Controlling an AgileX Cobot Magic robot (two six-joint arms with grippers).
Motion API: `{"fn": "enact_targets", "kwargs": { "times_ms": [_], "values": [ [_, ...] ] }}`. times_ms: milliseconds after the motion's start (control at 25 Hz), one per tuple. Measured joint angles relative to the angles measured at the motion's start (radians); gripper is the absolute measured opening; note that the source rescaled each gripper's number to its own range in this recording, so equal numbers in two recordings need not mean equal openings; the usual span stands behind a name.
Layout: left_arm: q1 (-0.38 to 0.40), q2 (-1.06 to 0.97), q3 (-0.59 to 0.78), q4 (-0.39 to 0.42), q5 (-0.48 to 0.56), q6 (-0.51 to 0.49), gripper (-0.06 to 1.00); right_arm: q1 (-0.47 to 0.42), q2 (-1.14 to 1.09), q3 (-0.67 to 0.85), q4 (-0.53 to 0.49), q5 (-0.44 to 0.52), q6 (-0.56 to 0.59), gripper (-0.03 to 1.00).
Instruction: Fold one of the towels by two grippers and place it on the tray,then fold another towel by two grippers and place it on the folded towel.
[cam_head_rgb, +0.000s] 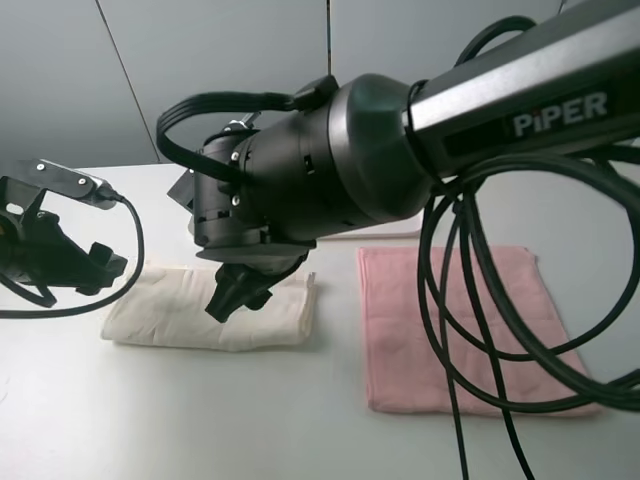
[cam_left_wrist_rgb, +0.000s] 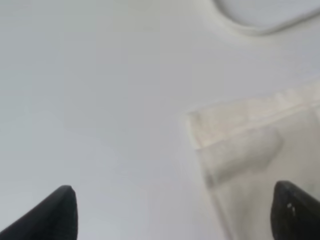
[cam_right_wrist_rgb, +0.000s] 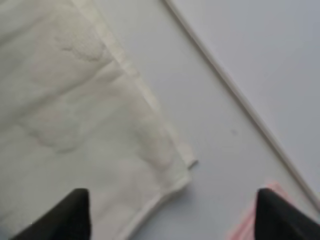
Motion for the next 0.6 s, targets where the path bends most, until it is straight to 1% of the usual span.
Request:
{"fn": "enact_targets", "kwargs": {
  "times_ms": [40,80,160,240,280,360,440,520,600],
  "values": [
    [0.005,0.0,-0.004,-0.014,0.008,-0.001,1.0,0.0,0.0,0.0,-0.01,0.015,0.02,0.91],
    [0.005,0.001,-0.013,-0.022,0.026,-0.001,1.0,0.0,0.0,0.0,-0.022,0.027,0.032,0.96],
    [0.005,0.001,-0.051,-0.051,0.089,-0.002,1.0,-0.004,0.0,0.0,-0.026,0.049,0.045,0.99],
    [0.005,0.004,-0.108,-0.073,0.183,-0.003,1.0,-0.022,0.0,0.0,0.009,0.054,0.041,1.0],
    [0.005,0.009,-0.134,-0.075,0.237,-0.007,1.0,-0.041,0.0,0.0,0.06,0.048,0.026,1.0],
    [0.005,0.036,-0.195,-0.079,0.344,-0.034,1.0,-0.097,0.0,0.0,0.212,0.031,-0.043,1.0],
    [0.005,0.083,-0.256,-0.068,0.457,-0.056,0.99,-0.169,0.0,0.0,0.369,0.024,-0.158,1.0],
    [0.005,0.132,-0.308,-0.008,0.541,-0.117,0.99,-0.219,0.0,0.0,0.485,0.031,-0.254,1.0],
    [0.005,0.185,-0.342,0.081,0.609,-0.216,0.99,-0.239,0.0,0.0,0.525,0.047,-0.312,1.0]
  ]
}}
